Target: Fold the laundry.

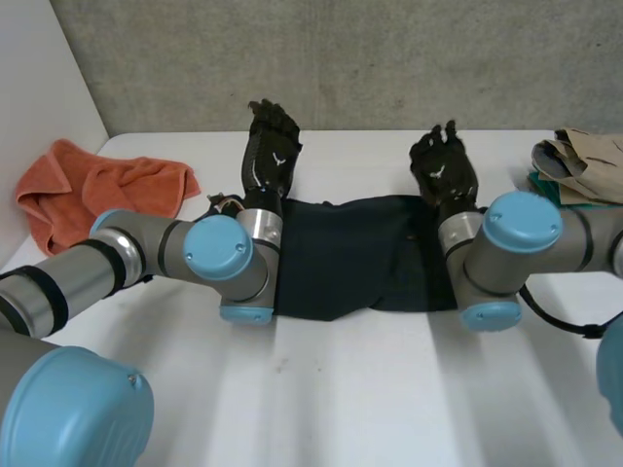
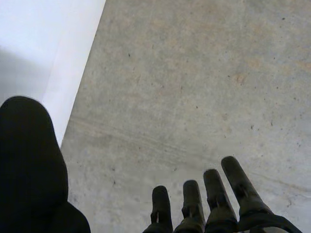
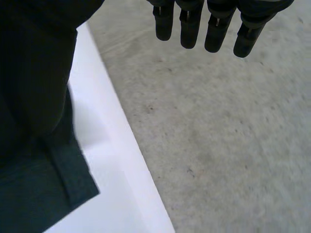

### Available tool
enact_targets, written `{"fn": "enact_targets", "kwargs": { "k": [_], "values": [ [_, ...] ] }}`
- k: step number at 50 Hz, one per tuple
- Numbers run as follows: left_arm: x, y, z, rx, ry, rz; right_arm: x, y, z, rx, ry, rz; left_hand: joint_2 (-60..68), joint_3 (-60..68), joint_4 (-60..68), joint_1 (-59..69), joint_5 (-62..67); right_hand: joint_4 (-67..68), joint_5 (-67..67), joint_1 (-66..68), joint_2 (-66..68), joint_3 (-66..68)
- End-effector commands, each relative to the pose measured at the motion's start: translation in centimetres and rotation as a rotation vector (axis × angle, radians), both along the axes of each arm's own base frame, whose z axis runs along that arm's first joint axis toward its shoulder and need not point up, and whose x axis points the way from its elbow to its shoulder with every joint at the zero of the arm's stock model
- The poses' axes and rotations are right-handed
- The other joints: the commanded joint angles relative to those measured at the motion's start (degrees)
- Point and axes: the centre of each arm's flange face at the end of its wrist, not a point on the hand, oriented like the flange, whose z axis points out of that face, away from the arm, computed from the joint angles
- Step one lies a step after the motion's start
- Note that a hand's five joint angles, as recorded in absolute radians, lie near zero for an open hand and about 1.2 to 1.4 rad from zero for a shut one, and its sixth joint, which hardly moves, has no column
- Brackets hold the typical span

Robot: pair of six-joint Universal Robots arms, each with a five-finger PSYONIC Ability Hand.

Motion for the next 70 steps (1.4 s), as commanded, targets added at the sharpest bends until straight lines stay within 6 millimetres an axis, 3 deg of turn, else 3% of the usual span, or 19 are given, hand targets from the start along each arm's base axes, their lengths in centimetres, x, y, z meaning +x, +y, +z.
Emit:
{"fn": "enact_targets", "kwargs": {
  "k": [1, 6, 11, 16, 24, 32, 33, 36, 38, 45, 48, 49, 54, 57, 59, 60, 63, 64, 70],
  "values": [
    [0.7, 1.8, 4.0, 0.018, 0.094, -0.037, -4.2, 0.2, 5.9, 0.17, -0.245, -0.061, -2.47, -2.79, -2.38, -1.21, -3.03, -2.47, -2.87, -3.81, -2.65, -2.6],
    [2.1, 3.6, 5.2, 0.075, 0.123, -0.048, -6.5, 2.7, 8.0, 0.422, -0.327, -0.032, -2.43, -2.75, -2.34, -1.17, -2.99, -2.47, -2.87, -3.81, -2.65, -2.6],
    [3.8, 6.1, 5.6, 0.147, 0.138, -0.066, -9.4, 5.5, 6.6, 0.732, -0.353, -0.03, -2.47, -2.79, -2.38, -1.21, -3.03, 5.67, 5.27, 4.33, 5.49, 5.54],
    [5.3, 8.9, 5.2, 0.257, 0.179, -0.098, -10.6, 7.2, 4.8, 0.845, -0.354, -0.028, -2.42, -2.74, -2.34, -1.16, -2.98, 7.2, 6.8, 5.86, 7.02, 7.07],
    [5.8, 11.8, 3.9, 0.422, 0.231, -0.149, -10.5, 7.2, 2.2, 0.763, -0.301, -0.001, -2.42, -2.74, -2.33, -1.16, -2.98, 8.2, 7.81, 6.87, 8.03, 8.08],
    [6.1, 13.0, 4.6, 0.515, 0.276, -0.167, -10.5, 5.7, -0.7, 0.72, -0.239, -0.005, -2.26, -2.58, -2.17, -1.0, -2.82, 16.26, 15.87, 14.93, 16.09, 16.14],
    [6.1, 13.0, 4.7, 0.519, 0.277, -0.166, -10.5, 5.7, -0.9, 0.721, -0.236, -0.005, -2.26, -2.58, -2.17, -1.0, -2.82, 18.95, 18.55, 17.61, 18.77, 18.82],
    [6.2, 13.1, 5.1, 0.514, 0.286, -0.17, -10.5, 5.4, -1.5, 0.723, -0.234, -0.007, -2.09, -2.41, -2.0, -0.83, -2.65, 50.97, 50.58, 49.64, 50.8, 50.85],
    [6.2, 13.0, 5.3, 0.512, 0.29, -0.169, -10.6, 4.9, -1.3, 0.703, -0.241, -0.014, -2.09, -2.41, -2.0, -0.83, -2.65, 67.49, 67.09, 66.15, 67.31, 67.36],
    [6.4, 13.2, 6.0, 0.5, 0.297, -0.172, -11.6, 4.8, -0.5, 0.658, -0.226, -0.09, -2.26, -2.58, -2.17, -1.0, -2.82, 67.53, 67.13, 66.19, 67.35, 67.4],
    [6.6, 13.3, 6.6, 0.492, 0.305, -0.172, -13.5, 4.2, 1.6, 0.584, -0.177, -0.168, -2.26, -2.58, -2.17, -1.0, -2.82, 67.53, 67.13, 66.19, 67.35, 67.4],
    [6.7, 13.3, 6.8, 0.488, 0.306, -0.171, -15.1, 3.8, 2.3, 0.547, -0.124, -0.224, -2.26, -2.58, -2.17, -1.0, -2.82, 67.53, 67.13, 66.19, 67.35, 67.4],
    [7.4, 13.7, 7.6, 0.476, 0.317, -0.167, -17.0, 3.4, 3.2, 0.455, 0.115, -0.281, -2.42, -2.74, -2.34, -1.16, -2.98, 67.53, 67.13, 66.19, 67.35, 67.4],
    [7.6, 14.0, 7.4, 0.486, 0.312, -0.166, -15.3, 3.5, 4.0, 0.36, 0.223, -0.219, -2.42, -2.74, -2.34, -1.16, -2.98, 67.53, 67.13, 66.19, 67.35, 67.4],
    [7.7, 14.1, 7.4, 0.486, 0.314, -0.165, -11.4, 4.5, 5.1, 0.265, 0.24, -0.104, -2.47, -2.79, -2.38, -1.21, -3.03, 67.53, 67.13, 66.19, 67.35, 67.4],
    [7.7, 14.1, 7.5, 0.485, 0.314, -0.166, -8.2, 5.7, 5.8, 0.194, 0.244, 0.006, -2.47, -2.79, -2.38, -1.21, -3.03, 67.53, 67.13, 66.19, 67.35, 67.4],
    [7.8, 14.2, 7.4, 0.488, 0.315, -0.164, -4.4, 7.7, 6.1, 0.12, 0.239, 0.169, -2.47, -2.79, -2.38, -1.21, -3.03, 67.53, 67.13, 66.19, 67.35, 67.4],
    [7.8, 14.2, 7.4, 0.488, 0.315, -0.164, -2.3, 9.3, 6.1, 0.082, 0.237, 0.276, -2.47, -2.79, -2.38, -1.21, -3.03, 67.53, 67.13, 66.19, 67.35, 67.4],
    [8.1, 14.4, 7.5, 0.489, 0.316, -0.161, 2.3, 15.7, 2.4, 0.073, 0.319, 0.647, -2.47, -2.79, -2.38, -1.21, -3.03, 67.53, 67.13, 66.19, 67.35, 67.4]
  ]
}}
